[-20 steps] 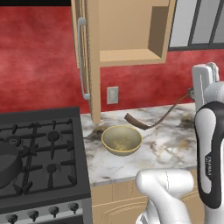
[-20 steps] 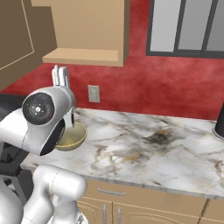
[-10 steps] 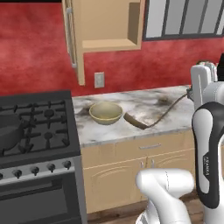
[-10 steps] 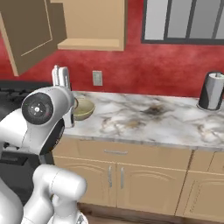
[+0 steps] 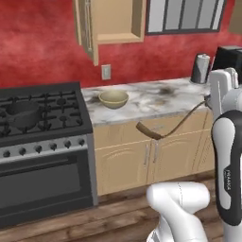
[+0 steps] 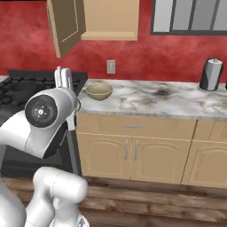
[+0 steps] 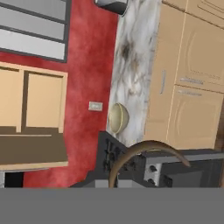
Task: Open the cabinet and move the ladle to the pot. Then close the cabinet.
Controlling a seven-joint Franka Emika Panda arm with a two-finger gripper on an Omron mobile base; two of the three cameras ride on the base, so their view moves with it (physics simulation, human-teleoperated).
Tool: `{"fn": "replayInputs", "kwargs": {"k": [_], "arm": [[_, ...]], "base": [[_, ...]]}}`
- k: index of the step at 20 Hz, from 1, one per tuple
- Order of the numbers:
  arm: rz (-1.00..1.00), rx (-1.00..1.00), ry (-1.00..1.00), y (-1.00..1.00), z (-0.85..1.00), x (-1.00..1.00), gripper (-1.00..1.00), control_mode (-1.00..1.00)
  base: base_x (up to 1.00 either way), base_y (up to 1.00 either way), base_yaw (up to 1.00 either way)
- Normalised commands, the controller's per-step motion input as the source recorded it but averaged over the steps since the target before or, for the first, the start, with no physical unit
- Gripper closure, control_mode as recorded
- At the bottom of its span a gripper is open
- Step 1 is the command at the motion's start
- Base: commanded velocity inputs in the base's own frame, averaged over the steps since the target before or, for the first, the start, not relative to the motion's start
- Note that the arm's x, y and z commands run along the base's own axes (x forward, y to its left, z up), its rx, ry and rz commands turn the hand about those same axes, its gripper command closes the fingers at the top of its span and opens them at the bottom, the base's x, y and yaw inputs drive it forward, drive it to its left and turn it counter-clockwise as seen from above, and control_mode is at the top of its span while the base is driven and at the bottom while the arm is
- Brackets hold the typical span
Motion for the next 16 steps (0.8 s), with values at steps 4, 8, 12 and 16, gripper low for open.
{"fn": "replayInputs", "kwargs": {"k": [4, 8, 12, 16], "arm": [[0.0, 0.0, 0.0, 0.0, 0.0, 0.0, 1.0, 1.0], [0.0, 0.0, 0.0, 0.0, 0.0, 0.0, 1.0, 1.0], [0.0, 0.0, 0.0, 0.0, 0.0, 0.0, 1.0, 1.0], [0.0, 0.0, 0.0, 0.0, 0.0, 0.0, 1.0, 1.0]], "base": [[-0.39, 1.0, -0.07], [-0.11, 1.0, -0.09], [0.0, 1.0, -0.09], [0.07, 1.0, -0.08]]}}
